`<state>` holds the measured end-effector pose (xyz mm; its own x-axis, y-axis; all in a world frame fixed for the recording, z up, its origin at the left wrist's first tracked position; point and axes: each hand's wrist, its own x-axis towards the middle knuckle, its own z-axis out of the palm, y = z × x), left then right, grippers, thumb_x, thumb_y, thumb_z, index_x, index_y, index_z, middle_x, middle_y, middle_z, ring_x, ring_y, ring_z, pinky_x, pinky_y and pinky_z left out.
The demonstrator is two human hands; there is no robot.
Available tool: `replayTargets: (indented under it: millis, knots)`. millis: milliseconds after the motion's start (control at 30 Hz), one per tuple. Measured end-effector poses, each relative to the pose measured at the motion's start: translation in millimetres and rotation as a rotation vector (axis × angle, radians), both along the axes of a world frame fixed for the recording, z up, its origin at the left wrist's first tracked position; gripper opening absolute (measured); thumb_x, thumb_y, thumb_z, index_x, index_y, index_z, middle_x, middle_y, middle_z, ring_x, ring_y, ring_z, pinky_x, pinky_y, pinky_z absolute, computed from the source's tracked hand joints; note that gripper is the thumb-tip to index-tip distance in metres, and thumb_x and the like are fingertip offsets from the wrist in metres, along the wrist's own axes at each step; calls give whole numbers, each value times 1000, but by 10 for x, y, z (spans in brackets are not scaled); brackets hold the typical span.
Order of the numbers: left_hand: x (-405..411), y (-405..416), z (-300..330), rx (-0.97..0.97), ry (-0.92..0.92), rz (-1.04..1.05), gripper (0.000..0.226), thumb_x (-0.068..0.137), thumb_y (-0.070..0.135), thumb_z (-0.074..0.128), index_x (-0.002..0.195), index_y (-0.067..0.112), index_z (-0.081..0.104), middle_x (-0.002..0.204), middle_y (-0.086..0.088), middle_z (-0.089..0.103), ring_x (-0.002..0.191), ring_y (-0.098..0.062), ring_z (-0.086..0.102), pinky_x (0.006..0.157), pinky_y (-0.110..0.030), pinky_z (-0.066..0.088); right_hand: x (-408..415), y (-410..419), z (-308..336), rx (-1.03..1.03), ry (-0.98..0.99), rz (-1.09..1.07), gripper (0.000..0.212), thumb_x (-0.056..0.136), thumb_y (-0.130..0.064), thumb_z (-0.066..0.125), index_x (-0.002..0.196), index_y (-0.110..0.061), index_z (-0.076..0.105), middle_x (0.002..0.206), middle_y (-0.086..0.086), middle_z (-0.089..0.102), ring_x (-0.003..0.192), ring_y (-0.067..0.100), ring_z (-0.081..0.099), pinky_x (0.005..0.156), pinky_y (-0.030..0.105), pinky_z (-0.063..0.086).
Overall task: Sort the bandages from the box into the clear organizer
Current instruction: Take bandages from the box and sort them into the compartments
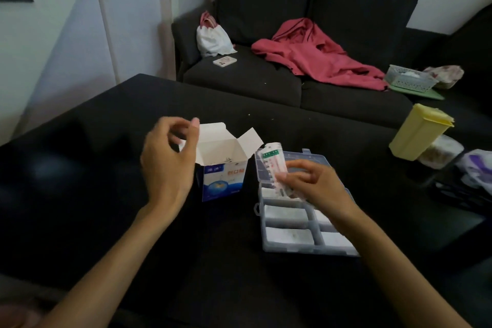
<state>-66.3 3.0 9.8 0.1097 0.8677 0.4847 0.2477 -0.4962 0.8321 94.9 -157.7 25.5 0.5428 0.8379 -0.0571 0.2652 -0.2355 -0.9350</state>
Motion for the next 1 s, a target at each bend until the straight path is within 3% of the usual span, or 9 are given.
replayTargets:
  millis: [100, 167, 233, 367, 433, 600, 767, 867, 1000]
  knots:
    - [129, -456, 183, -339, 26, -411, 48, 82, 62, 42, 82, 21, 66, 72, 9, 66, 66, -4, 62, 55, -20, 49, 70, -182, -150, 211, -620, -19, 22, 84, -27, 61, 105, -23, 67, 96, -9, 70, 84, 2, 67, 76, 21, 56]
    - [234, -645, 208, -780, 154, -731, 55, 73, 66, 44, 96, 21, 65, 88, 1, 72, 76, -10, 69, 56, -23, 55, 118, -286, -217, 251, -929, 65, 26, 86, -33, 56, 106, -21, 69, 96, -6, 72, 85, 6, 68, 76, 25, 58]
    - [322, -715, 162, -998, 150, -871, 57, 66, 61, 56, 106, 21, 62, 100, -4, 71, 87, -14, 70, 66, -26, 58, 158, -347, -273, 259, -1058, 152, 23, 85, -21, 62, 107, -18, 69, 96, 0, 73, 86, 12, 70, 76, 29, 58]
    - [475, -751, 28, -969, 100, -835, 19, 88, 17, 62, 106, 20, 66, 103, -1, 70, 91, -12, 69, 75, -26, 58, 223, -409, -346, 165, -1006, 236, 36, 83, -8, 68, 116, -22, 65, 108, -2, 70, 98, 8, 66, 86, 24, 54]
    - [518, -758, 11, -940, 98, -802, 23, 90, 6, 57, 102, 24, 65, 102, 2, 64, 91, -13, 66, 71, -22, 58, 273, -441, -371, 121, -907, 227, 38, 88, -10, 61, 122, -28, 60, 115, -7, 67, 104, 5, 62, 89, 17, 50]
    - [598, -726, 3, -838, 110, -793, 48, 87, 7, 62, 128, 28, 50, 115, -1, 58, 92, -14, 64, 69, -20, 57, 387, -515, -228, 217, -418, -21, 33, 88, -8, 58, 109, -34, 56, 105, -18, 62, 98, -4, 61, 80, 14, 52]
    - [646, -785, -35, -823, 126, -848, 28, 85, 8, 63, 104, 28, 64, 102, 7, 64, 91, -10, 64, 70, -18, 56, 420, -500, -87, 420, -184, -174, 16, 76, -26, 64, 91, -30, 68, 101, -20, 67, 102, -1, 62, 87, 19, 51]
    - [691, -788, -78, -933, 75, -880, 28, 85, 8, 63, 109, 21, 65, 96, 2, 70, 88, -13, 69, 70, -19, 57, 391, -445, -152, 273, -420, -63, 18, 78, -37, 62, 93, -44, 66, 123, -32, 48, 128, -8, 35, 103, 17, 28]
    - [727, -773, -81, -1179, -158, -971, 21, 92, 7, 52, 107, 11, 66, 101, -10, 73, 92, -19, 70, 72, -25, 58, 412, -413, -323, 51, -618, 32, 22, 87, -32, 62, 105, -45, 64, 135, -34, 28, 131, -10, 10, 112, 32, 10]
